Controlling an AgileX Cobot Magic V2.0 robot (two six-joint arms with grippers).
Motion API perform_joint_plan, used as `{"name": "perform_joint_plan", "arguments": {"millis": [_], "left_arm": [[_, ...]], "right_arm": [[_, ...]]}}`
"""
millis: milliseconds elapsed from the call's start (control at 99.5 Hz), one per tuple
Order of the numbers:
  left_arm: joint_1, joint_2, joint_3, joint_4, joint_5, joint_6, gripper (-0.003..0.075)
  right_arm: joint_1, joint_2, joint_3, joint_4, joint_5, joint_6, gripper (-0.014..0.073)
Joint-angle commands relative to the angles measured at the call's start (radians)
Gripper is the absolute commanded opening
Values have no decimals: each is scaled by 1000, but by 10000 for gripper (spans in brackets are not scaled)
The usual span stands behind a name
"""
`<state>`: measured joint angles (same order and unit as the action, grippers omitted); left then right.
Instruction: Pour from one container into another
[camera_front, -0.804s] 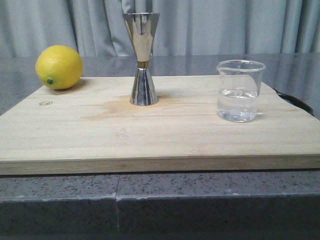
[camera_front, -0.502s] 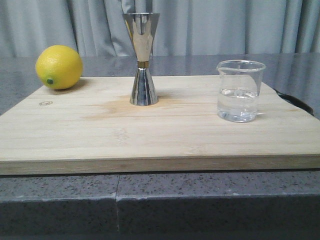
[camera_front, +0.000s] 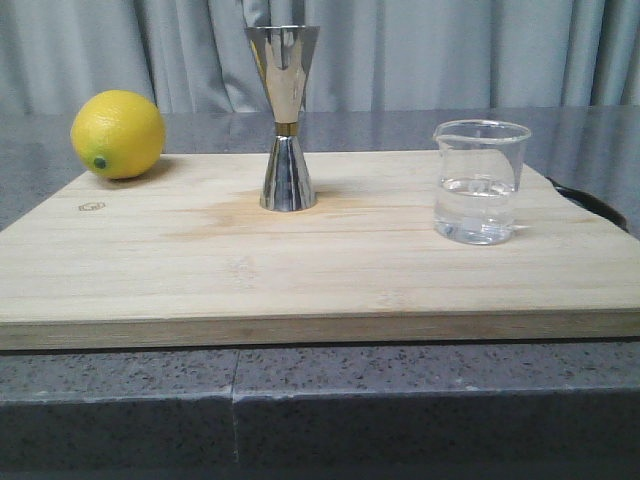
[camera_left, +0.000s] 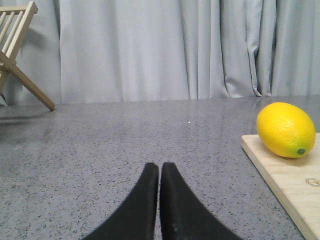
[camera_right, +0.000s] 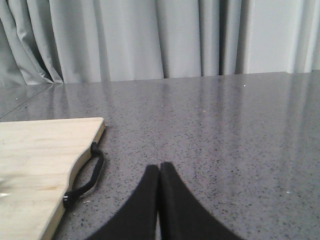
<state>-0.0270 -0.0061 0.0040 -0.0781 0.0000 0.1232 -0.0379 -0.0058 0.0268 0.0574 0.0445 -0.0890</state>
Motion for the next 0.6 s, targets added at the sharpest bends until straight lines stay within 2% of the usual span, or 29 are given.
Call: {"name": "perform_joint_plan", "arguments": {"millis": [0, 201, 311, 593], "left_arm": [[2, -10, 3, -9, -86, 1, -19], [2, -10, -6, -43, -160, -7, -19], [2, -8, -49, -61, -135, -7, -19], [2, 113, -330, -63, 149, -7, -19]], "right_arm": [[-6, -26, 16, 3, -90, -8, -68], [-6, -26, 10, 29, -77, -7, -68], [-6, -26, -32, 41, -39, -7, -68], [-6, 65, -291, 37, 187, -7, -68]]}}
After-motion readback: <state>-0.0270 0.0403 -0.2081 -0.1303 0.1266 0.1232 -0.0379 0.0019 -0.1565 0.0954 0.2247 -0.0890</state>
